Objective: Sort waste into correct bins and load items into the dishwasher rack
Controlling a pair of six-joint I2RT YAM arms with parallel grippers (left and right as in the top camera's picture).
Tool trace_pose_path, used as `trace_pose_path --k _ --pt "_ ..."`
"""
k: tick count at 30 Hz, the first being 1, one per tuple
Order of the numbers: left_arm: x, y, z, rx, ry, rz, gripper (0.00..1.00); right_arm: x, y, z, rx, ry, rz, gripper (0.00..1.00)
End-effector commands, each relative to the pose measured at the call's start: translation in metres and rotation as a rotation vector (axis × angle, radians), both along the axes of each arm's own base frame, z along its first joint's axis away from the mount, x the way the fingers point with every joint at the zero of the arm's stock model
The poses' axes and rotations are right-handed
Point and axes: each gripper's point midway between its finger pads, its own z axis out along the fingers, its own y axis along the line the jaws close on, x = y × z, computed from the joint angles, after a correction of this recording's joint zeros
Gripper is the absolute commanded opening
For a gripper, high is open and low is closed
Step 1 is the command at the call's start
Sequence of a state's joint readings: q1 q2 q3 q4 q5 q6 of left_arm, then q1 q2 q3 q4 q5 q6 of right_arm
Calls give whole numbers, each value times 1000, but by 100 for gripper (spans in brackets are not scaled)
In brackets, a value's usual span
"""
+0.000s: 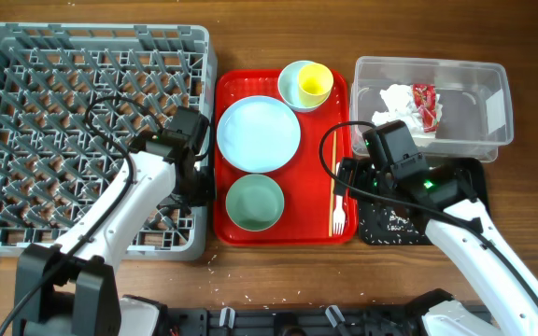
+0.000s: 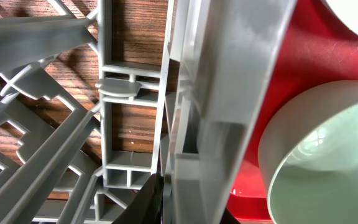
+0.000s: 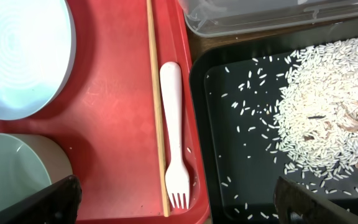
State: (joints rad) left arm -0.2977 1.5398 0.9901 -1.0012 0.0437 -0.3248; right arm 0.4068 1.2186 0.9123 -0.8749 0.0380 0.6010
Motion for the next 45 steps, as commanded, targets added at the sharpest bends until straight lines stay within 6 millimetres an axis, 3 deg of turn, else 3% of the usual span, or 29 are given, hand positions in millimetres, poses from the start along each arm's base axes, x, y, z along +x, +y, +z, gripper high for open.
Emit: trace_pose_path --k 1,20,24,30,36,40,45 --pt "-5 -3 -1 -34 25 35 16 4 -2 3 -5 -13 -13 100" --pt "-7 -9 0 -69 36 34 16 4 -2 3 -5 -13 -12 100" --pt "-7 -10 0 -72 36 34 29 4 -2 3 -5 -13 -12 100" --pt "-2 -10 4 -72 20 29 33 4 -2 3 -5 -13 -13 100" --pt "32 -16 46 -80 -87 24 34 4 -2 3 -5 -13 -13 100" --pt "51 -3 86 4 -168 34 38 4 -2 3 -5 -13 -12 100" --pt "45 -12 94 -49 -141 30 39 4 -2 3 -5 -13 -13 100"
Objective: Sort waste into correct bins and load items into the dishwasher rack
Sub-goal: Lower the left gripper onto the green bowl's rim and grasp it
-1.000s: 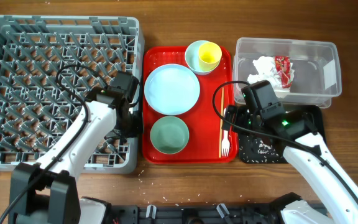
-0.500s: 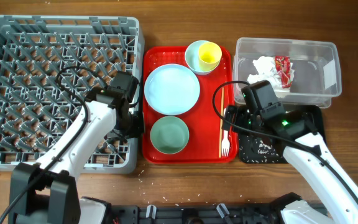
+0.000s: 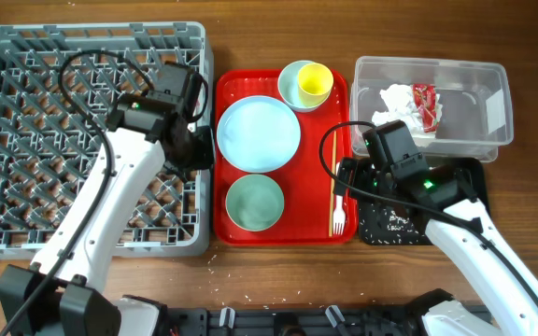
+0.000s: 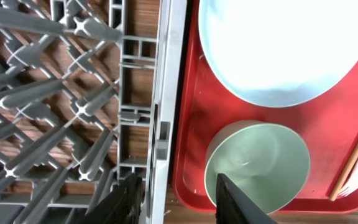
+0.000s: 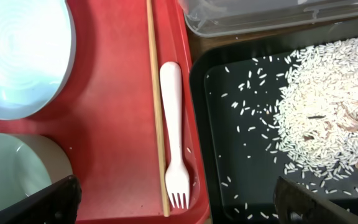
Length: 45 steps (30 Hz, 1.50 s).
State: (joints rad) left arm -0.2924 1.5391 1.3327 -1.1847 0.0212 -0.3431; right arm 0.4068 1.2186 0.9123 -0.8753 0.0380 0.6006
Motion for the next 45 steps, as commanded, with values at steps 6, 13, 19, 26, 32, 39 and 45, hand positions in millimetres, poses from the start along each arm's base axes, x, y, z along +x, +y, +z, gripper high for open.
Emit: trace_pose_path --k 6,13,19,26,32,39,45 --pt "-20 2 2 -4 77 4 35 4 -2 3 -5 -13 -13 100" --pt "-22 -7 2 -22 79 -19 4 4 -2 3 -5 -13 -13 100" --pt "-31 -57 9 -208 96 -115 11 4 -2 3 -5 -13 -13 100" --pt "-48 -91 10 -217 98 -239 5 4 -2 3 -5 -13 -13 100" --pt "-60 -126 10 -225 66 -304 20 4 -2 3 -5 -13 -13 100" --pt "-70 -144 6 -126 0 -307 51 4 -2 3 -5 -13 -13 100" --pt "-76 -149 -12 -116 -5 -323 49 4 -2 3 -5 -13 -12 100"
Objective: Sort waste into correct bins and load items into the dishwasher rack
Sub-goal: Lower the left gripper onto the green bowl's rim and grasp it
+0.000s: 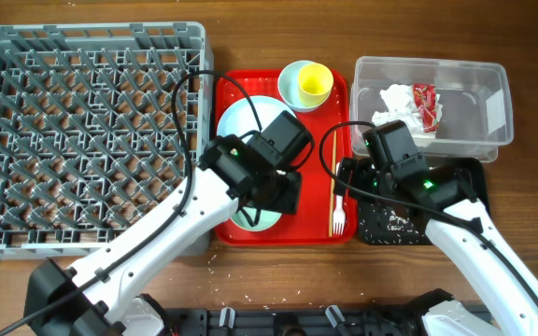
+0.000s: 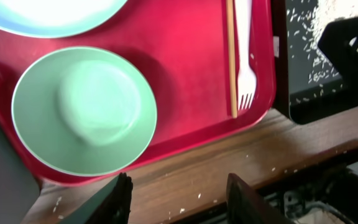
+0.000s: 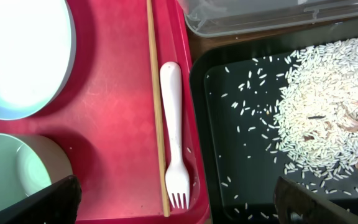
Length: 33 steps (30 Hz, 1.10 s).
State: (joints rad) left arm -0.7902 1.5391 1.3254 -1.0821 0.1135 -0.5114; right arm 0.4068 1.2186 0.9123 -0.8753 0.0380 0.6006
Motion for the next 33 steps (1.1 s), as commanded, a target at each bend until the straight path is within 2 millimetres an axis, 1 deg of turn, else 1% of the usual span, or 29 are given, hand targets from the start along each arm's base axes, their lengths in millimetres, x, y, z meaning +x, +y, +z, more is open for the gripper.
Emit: trace_pose_path --k 1,4,8,10,16,19,20,23,26,30,31,33 --pt "-2 8 -21 41 1 32 49 4 -2 3 -5 -13 -13 100" --pt "-5 12 -37 54 14 32 48 4 -2 3 -5 -13 -13 100" --pt "-6 13 -47 54 13 34 45 4 -2 3 -5 -13 -13 100" --pt "-6 13 -55 50 10 34 45 4 -2 3 -5 -13 -13 100" --pt "-2 20 -63 53 16 78 46 4 -2 3 -5 -13 -13 100" --pt "4 27 -66 54 18 107 47 4 -2 3 -5 -13 -13 100" --pt "7 33 -72 53 18 128 48 4 -2 3 -5 -13 -13 100" --pt "10 40 -77 57 23 152 48 4 -2 3 -5 -13 -13 100" --pt "13 43 -78 58 24 165 48 4 -2 3 -5 -13 -13 99" --pt "9 39 -79 53 25 149 43 4 -2 3 -5 -13 -13 100" --pt "8 38 -81 52 25 148 39 4 -2 3 -5 -13 -13 100" --pt "5 38 -89 48 30 167 38 4 -2 3 -5 -13 -13 100"
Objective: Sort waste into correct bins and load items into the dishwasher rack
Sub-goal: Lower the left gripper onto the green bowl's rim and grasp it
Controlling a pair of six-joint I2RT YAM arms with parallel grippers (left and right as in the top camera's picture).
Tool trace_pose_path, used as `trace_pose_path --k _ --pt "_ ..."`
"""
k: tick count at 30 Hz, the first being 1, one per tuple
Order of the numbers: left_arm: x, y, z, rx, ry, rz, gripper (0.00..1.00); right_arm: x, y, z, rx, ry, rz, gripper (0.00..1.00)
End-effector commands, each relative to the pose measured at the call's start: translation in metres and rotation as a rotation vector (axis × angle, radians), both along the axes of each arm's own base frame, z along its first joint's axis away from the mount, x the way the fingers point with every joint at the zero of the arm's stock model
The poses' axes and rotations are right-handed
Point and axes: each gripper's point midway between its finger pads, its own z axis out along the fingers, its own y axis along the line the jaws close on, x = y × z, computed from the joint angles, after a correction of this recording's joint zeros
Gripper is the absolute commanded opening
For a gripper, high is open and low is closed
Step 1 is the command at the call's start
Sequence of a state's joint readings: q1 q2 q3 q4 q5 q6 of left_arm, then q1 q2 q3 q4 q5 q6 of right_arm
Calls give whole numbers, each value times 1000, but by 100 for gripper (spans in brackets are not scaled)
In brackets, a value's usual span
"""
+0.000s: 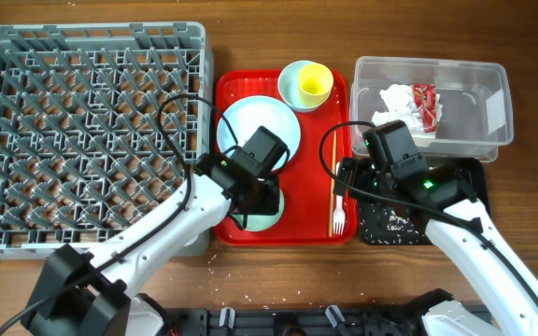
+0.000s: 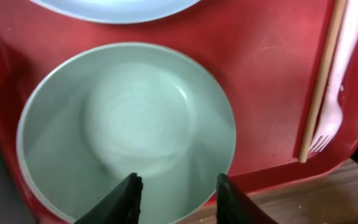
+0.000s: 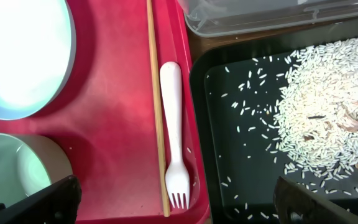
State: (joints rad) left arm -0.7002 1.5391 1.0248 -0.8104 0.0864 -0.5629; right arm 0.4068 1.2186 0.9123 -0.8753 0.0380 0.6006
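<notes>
A pale green bowl (image 2: pixel 126 124) stands upright at the front of the red tray (image 1: pixel 306 229). My left gripper (image 2: pixel 178 190) hangs open just over the bowl's near side, one finger above the inside and one at its rim; from overhead the gripper (image 1: pixel 255 198) covers most of the bowl. A light blue plate (image 1: pixel 250 121) lies behind the bowl. A white fork (image 3: pixel 173 130) and a wooden chopstick (image 3: pixel 156 106) lie along the tray's right side. My right gripper (image 3: pixel 176 196) stands wide open over the fork's tines, holding nothing.
The grey dishwasher rack (image 1: pixel 82 131) fills the left of the table. A yellow cup (image 1: pixel 314 82) sits in a small bowl at the tray's back. A clear bin (image 1: pixel 488 112) holds tissue and a red wrapper. A black tray (image 3: pixel 241 124) holds spilled rice.
My left gripper has come lower and further left, from above the tray's front right part to close over the green bowl. It stays open. The right arm has not moved.
My left gripper was first low against the rack's right wall. Then it was higher, above that wall beside the tray. After that it hung open high over the tray's front, and now it is low over the green bowl. The right gripper stayed open over the fork.
</notes>
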Motion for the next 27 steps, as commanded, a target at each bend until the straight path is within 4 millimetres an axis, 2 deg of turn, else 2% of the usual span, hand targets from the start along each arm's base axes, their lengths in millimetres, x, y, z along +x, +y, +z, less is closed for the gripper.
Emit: trace_pose_path --k 1,9,17,23,27 --pt "-8 4 -14 14 16 23 38 4 -2 3 -5 -13 -13 100" --pt "-5 -16 -10 -85 13 2 39 4 -2 3 -5 -13 -13 100" --pt "-4 -19 -11 -90 5 -4 36 4 -2 4 -4 -14 -13 100" --pt "-12 -35 -17 -87 -5 -57 33 5 -2 4 -4 -15 -13 100" --pt "-7 -29 -29 -19 -24 -9 31 4 -2 4 -4 -15 -13 100"
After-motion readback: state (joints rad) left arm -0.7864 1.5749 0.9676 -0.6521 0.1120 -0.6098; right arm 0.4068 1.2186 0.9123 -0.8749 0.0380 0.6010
